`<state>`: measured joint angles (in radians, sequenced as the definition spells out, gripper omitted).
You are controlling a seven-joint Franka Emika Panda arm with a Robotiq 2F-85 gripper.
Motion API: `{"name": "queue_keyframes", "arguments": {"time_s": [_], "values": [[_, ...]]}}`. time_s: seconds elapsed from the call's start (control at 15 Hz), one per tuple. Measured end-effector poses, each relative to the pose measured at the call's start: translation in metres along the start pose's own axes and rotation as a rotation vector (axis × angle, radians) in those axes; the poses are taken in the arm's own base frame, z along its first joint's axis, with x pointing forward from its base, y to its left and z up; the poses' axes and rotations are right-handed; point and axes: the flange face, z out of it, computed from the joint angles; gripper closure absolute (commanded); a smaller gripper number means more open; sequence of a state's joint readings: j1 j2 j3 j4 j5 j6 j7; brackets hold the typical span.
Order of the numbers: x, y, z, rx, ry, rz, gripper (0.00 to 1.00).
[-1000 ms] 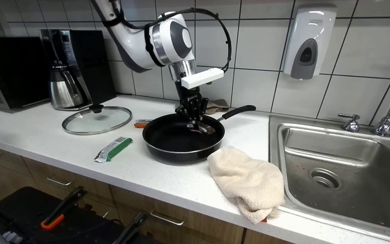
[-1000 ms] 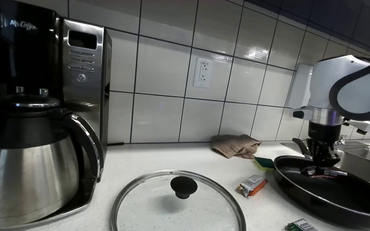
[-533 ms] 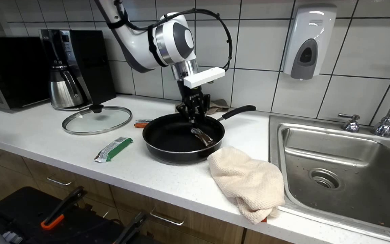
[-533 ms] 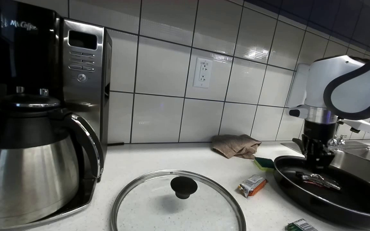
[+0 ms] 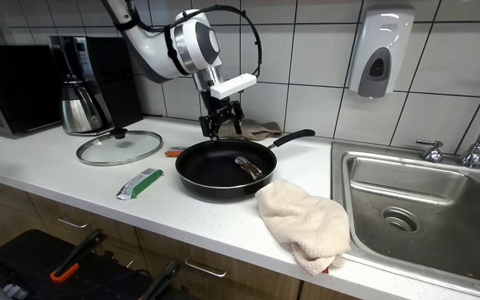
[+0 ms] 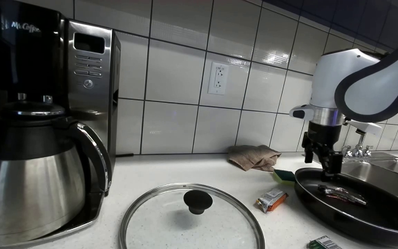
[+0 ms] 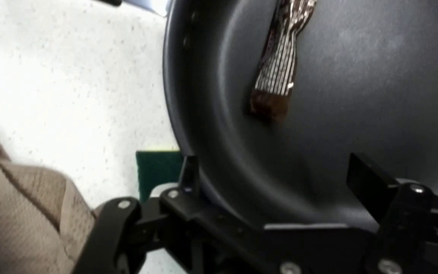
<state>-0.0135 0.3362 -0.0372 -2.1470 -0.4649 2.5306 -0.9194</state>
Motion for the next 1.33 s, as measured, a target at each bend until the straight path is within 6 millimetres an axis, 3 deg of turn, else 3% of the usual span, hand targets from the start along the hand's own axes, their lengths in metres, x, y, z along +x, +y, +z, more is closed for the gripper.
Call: {"name": "queue_keyframes", "arguments": {"time_s": [0.33,0.8,1.07,1.33], "values": [[0.054,0.002,-0.031,-0.07,0.054,-0.147,0.0],[0.109,-0.002,-0.05,-0.152,0.231,-0.345,0.0],[0.13,-0.013,-0.05,-0.135,0.325,-0.449,0.0],[0.133,-0.018,-0.048,-0.097,0.371,-0.513,0.0]]}}
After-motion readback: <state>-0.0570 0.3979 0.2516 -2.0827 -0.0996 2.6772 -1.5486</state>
